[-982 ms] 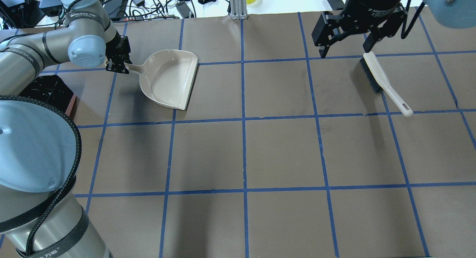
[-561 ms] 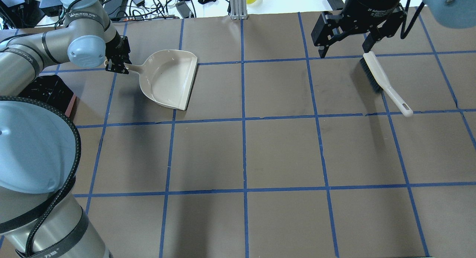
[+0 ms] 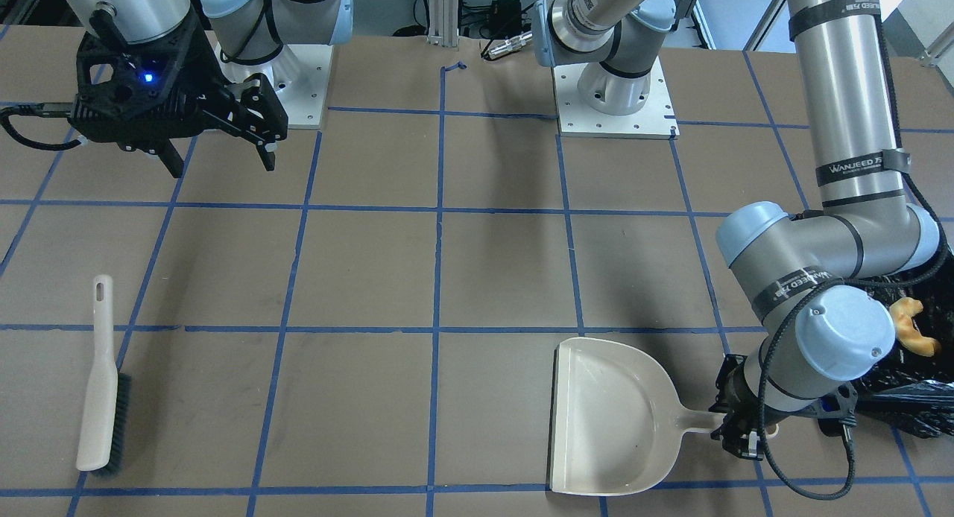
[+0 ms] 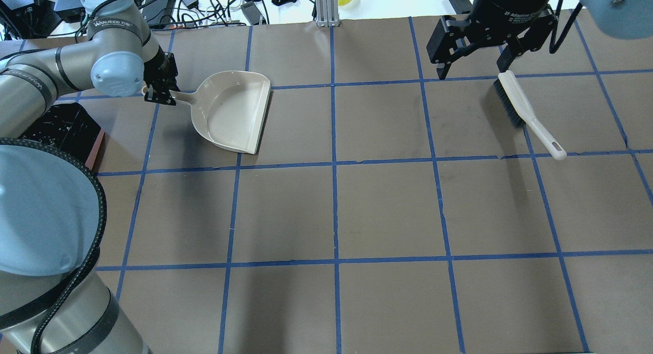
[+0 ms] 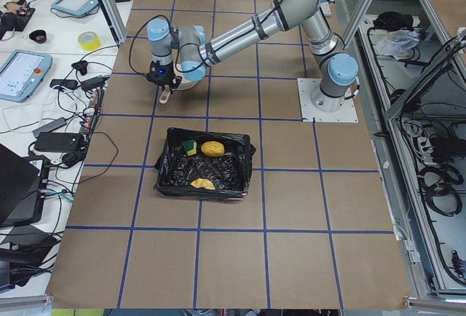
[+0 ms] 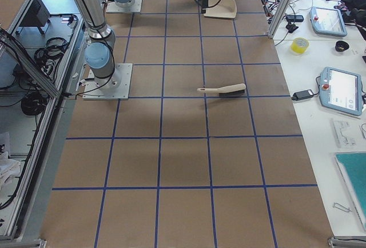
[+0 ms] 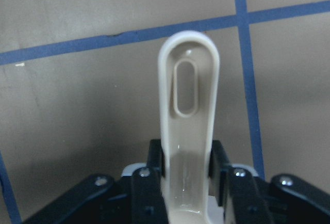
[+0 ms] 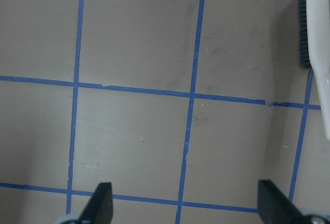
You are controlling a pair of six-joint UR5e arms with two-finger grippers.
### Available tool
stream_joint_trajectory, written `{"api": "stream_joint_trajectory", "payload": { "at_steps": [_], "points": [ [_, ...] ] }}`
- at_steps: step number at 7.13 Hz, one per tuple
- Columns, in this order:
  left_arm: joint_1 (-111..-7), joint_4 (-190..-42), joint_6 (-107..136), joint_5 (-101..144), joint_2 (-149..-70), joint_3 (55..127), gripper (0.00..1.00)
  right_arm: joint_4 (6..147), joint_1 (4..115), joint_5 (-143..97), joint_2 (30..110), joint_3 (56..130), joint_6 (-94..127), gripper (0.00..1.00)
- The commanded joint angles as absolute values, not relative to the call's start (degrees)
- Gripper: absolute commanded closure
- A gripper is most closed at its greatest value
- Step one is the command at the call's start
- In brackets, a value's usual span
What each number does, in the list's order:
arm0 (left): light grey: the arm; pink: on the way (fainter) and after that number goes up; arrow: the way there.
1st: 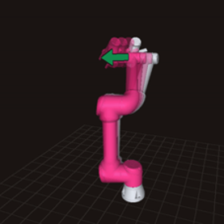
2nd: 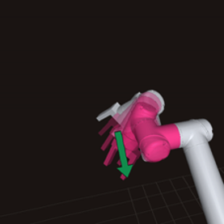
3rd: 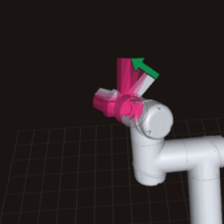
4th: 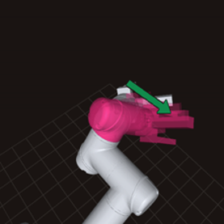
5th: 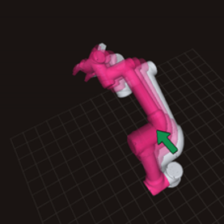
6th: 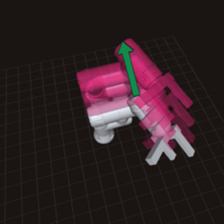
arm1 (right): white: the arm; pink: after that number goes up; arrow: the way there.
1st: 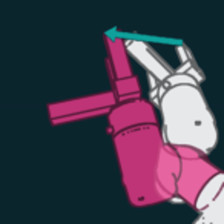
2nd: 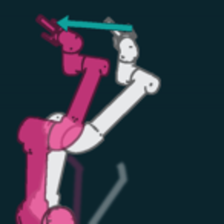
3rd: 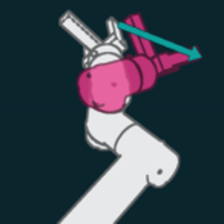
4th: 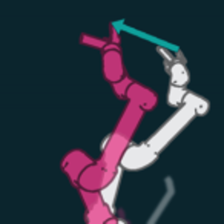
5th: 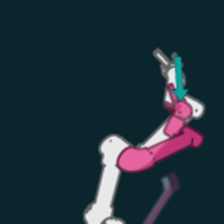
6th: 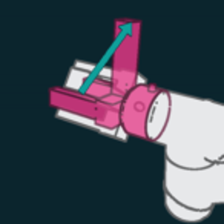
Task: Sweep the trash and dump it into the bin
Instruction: 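Lower the dustpan flat near its start spot with the left gripper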
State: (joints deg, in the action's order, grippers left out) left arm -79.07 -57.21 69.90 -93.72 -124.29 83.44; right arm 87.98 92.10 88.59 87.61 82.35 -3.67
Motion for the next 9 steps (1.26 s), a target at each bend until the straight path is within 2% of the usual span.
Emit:
{"api": "stream_joint_trajectory", "payload": {
  "at_steps": [1, 3, 6, 9],
  "points": [
    [-79.2, -57.6, 69.9, -93.8, -123.3, 84.2, 0.7, 88.0, 92.1, 88.6, 87.5, 82.4, -3.7, 0.0],
    [-79.1, -57.1, 69.7, -95.3, -123.5, 84.1, 0.52, 88.0, 92.1, 88.5, 87.6, 82.3, -3.7, 0.0],
    [-79.4, -57.0, 70.0, -95.4, -123.2, 83.8, 0.42, 88.0, 92.1, 88.3, 87.6, 82.4, -3.6, 0.0],
    [-84.4, -62.4, 69.0, -95.4, -114.9, 83.4, 0.32, 88.0, 92.1, 88.3, 87.6, 82.4, -3.6, 0.0]
  ]
}}
